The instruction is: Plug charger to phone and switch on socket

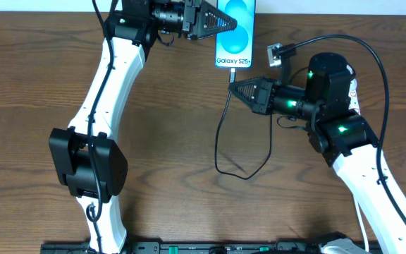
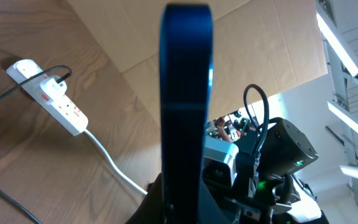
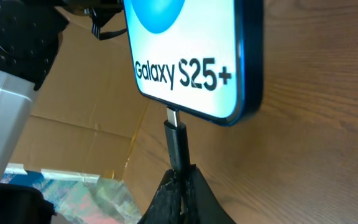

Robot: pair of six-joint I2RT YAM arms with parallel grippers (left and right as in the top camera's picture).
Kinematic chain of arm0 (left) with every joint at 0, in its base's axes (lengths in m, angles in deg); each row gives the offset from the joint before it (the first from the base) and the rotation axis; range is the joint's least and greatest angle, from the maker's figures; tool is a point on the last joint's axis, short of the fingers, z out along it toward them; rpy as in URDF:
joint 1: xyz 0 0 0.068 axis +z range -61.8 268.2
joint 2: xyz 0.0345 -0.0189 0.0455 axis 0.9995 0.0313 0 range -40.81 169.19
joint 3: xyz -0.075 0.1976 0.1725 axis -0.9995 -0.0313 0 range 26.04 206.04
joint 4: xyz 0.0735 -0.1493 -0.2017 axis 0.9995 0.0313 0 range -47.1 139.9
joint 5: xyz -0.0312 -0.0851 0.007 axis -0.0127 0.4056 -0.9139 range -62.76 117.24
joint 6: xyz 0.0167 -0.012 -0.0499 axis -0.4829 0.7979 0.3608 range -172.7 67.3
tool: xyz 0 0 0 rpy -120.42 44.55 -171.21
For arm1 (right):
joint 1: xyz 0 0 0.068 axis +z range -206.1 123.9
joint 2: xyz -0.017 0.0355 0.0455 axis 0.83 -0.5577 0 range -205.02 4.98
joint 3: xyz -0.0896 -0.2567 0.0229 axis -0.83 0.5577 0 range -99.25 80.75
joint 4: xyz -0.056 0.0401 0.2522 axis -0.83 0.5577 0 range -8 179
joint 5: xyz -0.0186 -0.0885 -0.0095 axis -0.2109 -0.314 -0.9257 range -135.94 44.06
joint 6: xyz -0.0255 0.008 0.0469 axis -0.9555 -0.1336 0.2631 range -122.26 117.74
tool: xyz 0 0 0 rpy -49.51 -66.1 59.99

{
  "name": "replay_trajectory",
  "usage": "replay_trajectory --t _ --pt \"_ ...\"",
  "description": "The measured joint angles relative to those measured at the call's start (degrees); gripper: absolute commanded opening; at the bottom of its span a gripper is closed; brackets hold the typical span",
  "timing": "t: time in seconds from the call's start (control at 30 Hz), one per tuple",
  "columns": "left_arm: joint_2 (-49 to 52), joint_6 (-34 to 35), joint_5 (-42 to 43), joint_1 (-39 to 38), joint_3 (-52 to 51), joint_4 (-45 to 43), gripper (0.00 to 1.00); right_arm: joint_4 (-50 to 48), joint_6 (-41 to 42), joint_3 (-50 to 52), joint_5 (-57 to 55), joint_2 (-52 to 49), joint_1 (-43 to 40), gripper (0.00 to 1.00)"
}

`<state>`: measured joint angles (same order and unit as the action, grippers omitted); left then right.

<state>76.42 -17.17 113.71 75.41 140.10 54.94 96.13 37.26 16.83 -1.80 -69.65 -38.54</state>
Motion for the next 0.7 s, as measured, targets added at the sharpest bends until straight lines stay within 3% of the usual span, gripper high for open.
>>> replay_trajectory --t 0.7 --pt "0.0 0.0 -0.1 0.0 0.0 1.0 0.07 0.8 -0.2 -0.1 -1.4 0.0 0.0 0.02"
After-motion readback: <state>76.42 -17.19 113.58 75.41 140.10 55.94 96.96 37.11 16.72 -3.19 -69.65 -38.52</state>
